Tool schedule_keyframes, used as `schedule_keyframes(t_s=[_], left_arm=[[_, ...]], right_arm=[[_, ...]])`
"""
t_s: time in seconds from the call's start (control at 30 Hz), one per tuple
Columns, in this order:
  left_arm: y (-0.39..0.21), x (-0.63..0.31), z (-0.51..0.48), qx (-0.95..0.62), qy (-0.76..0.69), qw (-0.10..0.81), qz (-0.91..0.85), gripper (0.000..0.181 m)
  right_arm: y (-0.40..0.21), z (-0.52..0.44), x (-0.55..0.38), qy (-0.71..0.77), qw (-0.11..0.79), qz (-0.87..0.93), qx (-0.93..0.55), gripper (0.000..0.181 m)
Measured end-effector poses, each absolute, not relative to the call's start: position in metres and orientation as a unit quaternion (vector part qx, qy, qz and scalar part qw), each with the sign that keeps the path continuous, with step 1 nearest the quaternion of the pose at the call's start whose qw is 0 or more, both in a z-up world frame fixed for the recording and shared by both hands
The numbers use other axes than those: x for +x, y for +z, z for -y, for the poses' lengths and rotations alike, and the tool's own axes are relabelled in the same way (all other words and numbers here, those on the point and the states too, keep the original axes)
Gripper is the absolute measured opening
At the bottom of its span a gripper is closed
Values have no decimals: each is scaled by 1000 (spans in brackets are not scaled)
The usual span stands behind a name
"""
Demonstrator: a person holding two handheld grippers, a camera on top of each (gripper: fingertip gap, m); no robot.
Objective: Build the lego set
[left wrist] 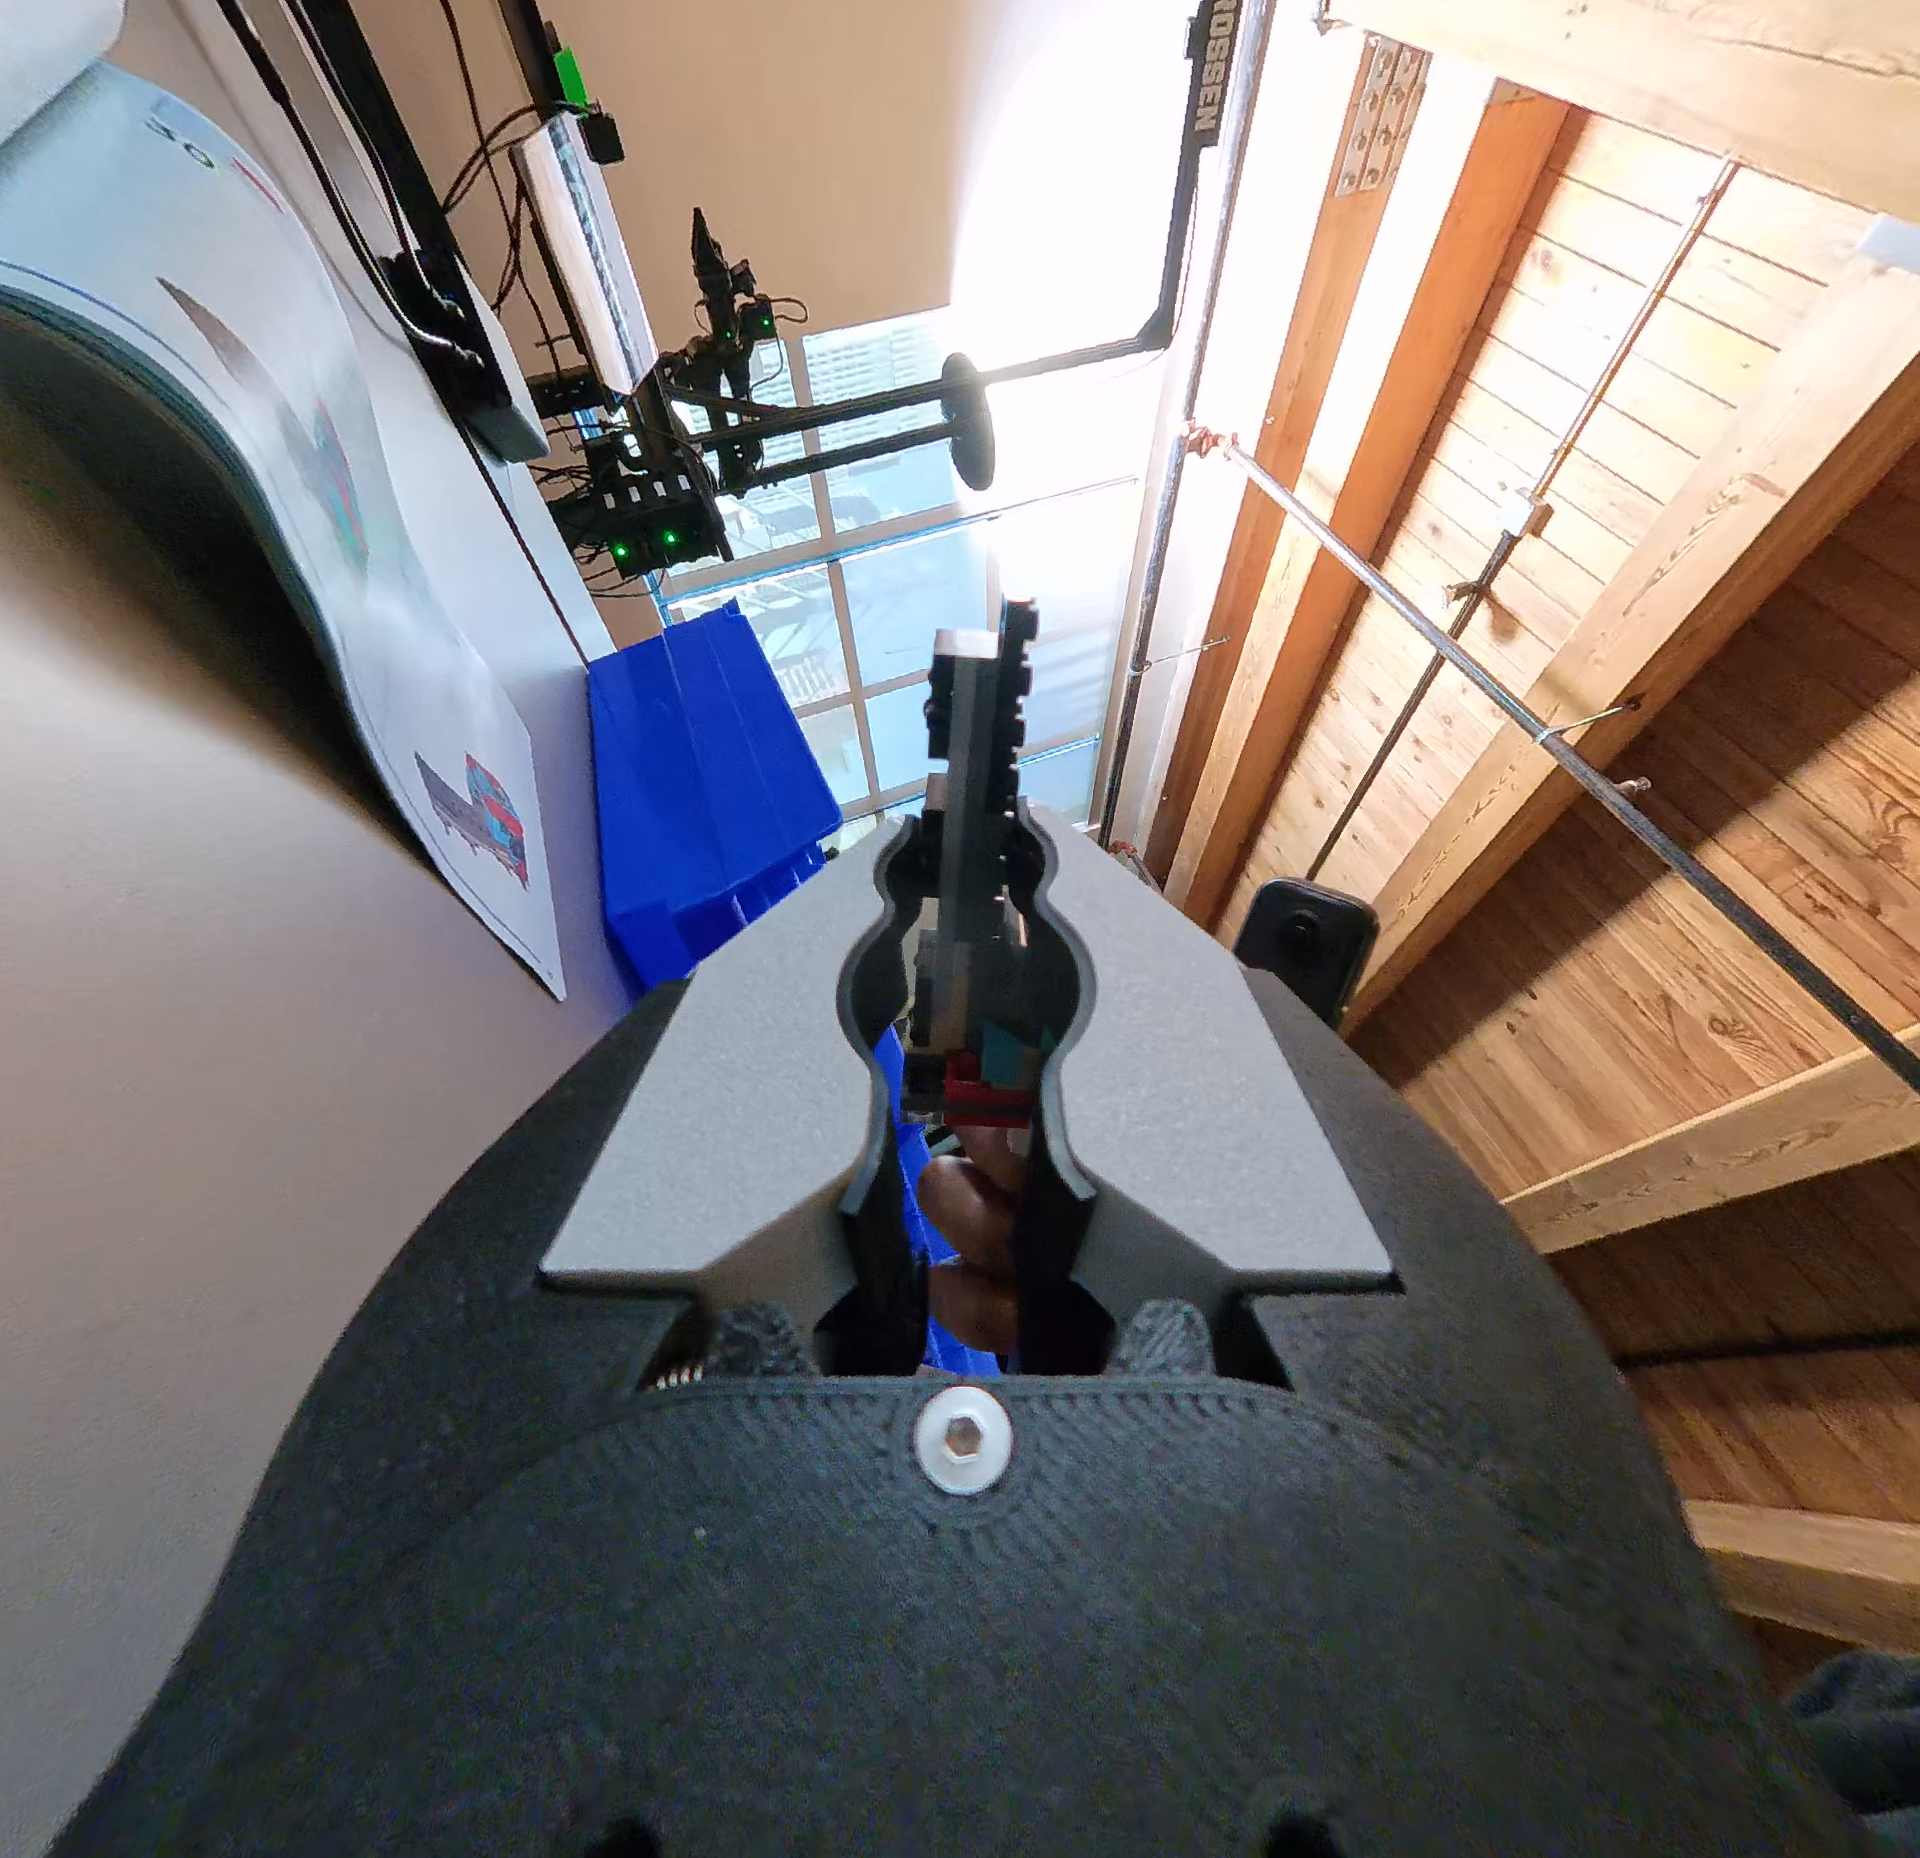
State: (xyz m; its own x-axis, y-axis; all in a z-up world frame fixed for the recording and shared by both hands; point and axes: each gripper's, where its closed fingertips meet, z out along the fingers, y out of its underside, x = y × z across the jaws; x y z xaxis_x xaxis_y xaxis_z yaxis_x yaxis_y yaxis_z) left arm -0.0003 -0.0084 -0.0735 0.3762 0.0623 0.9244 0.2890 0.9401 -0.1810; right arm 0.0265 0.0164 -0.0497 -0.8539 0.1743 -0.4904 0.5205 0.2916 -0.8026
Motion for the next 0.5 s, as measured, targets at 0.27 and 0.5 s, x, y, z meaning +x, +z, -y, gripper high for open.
schedule_keyframes(t_s=[0.27,0.5], left_arm=[[-71,0,2,-161,-87,818,545,15],[-71,0,0,-159,-98,820,541,16]], right_arm=[[-54,-17,30,-550,151,-798,196,30],[-55,-18,31,-553,161,-795,190,31]])
